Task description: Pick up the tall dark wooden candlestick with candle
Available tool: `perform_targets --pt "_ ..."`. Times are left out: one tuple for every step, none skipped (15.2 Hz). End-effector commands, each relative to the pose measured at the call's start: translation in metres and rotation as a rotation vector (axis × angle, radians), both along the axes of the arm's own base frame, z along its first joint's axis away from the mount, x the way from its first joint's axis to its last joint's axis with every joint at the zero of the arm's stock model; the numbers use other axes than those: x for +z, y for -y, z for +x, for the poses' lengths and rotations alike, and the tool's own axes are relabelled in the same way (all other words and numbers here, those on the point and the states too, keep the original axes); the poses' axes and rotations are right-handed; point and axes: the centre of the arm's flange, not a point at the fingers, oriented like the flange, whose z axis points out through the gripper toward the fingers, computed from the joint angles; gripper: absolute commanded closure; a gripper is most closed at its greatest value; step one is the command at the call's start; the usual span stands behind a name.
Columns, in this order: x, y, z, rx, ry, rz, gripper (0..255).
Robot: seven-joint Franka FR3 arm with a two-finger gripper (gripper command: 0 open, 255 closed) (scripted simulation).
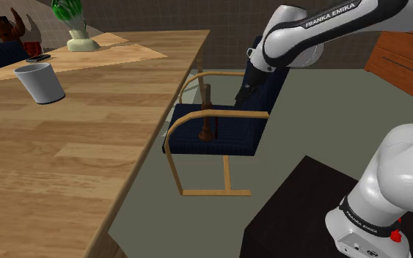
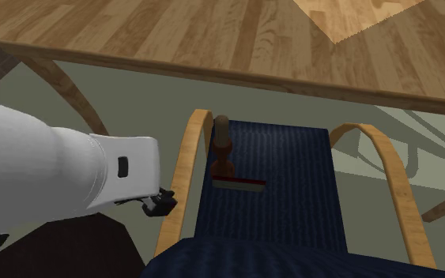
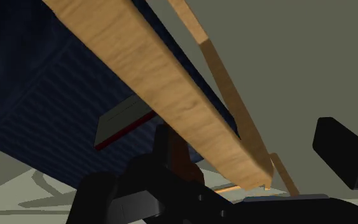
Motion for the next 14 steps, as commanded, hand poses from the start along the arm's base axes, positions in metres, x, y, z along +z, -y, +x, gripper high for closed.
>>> perform_targets --pt "-0.013 0.004 0.016 0.019 0.052 0.020 0" --pt "-0.019 0.006 0.026 0.028 0.075 0.031 0" --pt "-0.025 0.008 0.035 0.038 0.098 0.043 0" --pt "-0.030 0.009 0.045 0.047 0.121 0.054 0" --pt "-0.035 0.011 0.055 0.057 0.145 0.065 0" --pt "-0.040 0.012 0.065 0.067 0.168 0.076 0" --pt "-0.045 0.013 0.076 0.076 0.191 0.087 0" --pt "-0.050 0.015 0.086 0.086 0.214 0.099 0" --pt "-0.054 0.015 0.096 0.096 0.237 0.110 0" --pt "-0.058 0.016 0.107 0.105 0.261 0.121 0" --pt "-0.062 0.017 0.118 0.115 0.284 0.132 0" --pt "-0.066 0.017 0.129 0.125 0.307 0.143 0" --pt "-0.069 0.018 0.139 0.134 0.330 0.155 0" --pt "-0.070 0.018 0.143 0.137 0.337 0.158 0"
